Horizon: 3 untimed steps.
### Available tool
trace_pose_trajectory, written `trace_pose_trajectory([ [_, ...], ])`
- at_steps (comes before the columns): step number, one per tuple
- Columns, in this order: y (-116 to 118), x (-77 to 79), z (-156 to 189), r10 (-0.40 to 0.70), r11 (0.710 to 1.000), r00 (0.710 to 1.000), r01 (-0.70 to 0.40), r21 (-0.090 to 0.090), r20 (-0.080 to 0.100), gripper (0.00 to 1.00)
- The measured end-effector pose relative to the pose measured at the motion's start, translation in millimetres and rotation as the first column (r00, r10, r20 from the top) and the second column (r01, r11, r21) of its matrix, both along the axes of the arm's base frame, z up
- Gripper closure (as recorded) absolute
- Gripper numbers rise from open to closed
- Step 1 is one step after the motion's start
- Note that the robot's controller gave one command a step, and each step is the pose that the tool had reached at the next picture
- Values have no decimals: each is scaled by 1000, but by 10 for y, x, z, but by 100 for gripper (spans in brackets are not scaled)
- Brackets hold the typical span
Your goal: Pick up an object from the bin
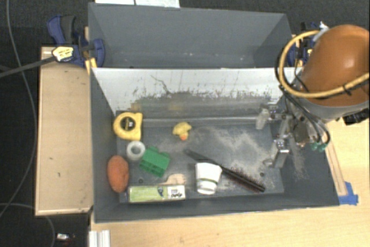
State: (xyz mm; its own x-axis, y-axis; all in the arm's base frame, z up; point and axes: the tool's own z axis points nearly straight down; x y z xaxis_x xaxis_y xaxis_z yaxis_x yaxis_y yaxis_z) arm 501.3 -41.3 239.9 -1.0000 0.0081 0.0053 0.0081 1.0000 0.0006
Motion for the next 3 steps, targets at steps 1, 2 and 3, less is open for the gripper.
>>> trace_pose_trajectory([
  [1, 2, 13, 44, 2, 1000, 1000, -2, -1, 8, 0],
  [2, -13, -116, -550, -119, 993, 993, 119, 0, 12, 0],
  [3, 331, 5, -964, -8, 1000, 1000, 8, -1, 19, 0],
])
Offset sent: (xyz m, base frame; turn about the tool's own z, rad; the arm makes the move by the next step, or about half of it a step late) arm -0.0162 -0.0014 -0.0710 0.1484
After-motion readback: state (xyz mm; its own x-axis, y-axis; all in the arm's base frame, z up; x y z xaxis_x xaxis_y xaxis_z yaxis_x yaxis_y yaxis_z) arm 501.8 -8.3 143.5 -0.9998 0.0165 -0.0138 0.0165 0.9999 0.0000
